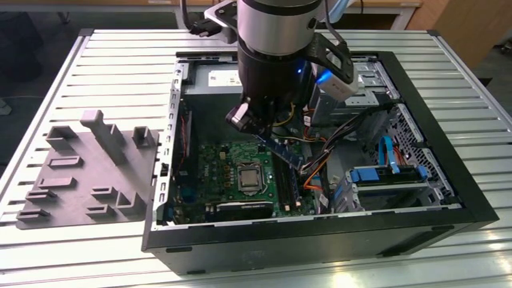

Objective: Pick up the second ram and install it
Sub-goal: 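Insert the second ram into the second slot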

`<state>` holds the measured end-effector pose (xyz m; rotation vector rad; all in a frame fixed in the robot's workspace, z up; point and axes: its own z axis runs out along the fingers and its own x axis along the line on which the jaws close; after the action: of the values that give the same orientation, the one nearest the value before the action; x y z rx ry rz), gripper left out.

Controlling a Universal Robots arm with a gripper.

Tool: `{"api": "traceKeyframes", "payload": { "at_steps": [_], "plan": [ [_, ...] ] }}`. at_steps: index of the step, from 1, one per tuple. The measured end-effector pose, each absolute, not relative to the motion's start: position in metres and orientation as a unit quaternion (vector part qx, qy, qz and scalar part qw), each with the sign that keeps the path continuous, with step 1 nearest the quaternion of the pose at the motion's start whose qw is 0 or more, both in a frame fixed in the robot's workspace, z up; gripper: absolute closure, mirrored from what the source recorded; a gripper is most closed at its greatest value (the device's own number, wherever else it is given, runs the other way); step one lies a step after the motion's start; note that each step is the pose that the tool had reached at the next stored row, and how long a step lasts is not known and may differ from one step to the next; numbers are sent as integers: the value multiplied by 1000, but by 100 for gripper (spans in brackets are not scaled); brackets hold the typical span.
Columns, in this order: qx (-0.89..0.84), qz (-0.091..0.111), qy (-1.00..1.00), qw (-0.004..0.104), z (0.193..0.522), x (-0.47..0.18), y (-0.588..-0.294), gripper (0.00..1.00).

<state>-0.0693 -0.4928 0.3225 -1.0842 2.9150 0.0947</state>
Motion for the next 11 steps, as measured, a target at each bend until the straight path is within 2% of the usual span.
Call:
{"api": "traceKeyframes", "payload": {
  "at_steps": [11],
  "plan": [
    [-283, 29, 959, 17, 322, -69, -493, 89]
  ]
}}
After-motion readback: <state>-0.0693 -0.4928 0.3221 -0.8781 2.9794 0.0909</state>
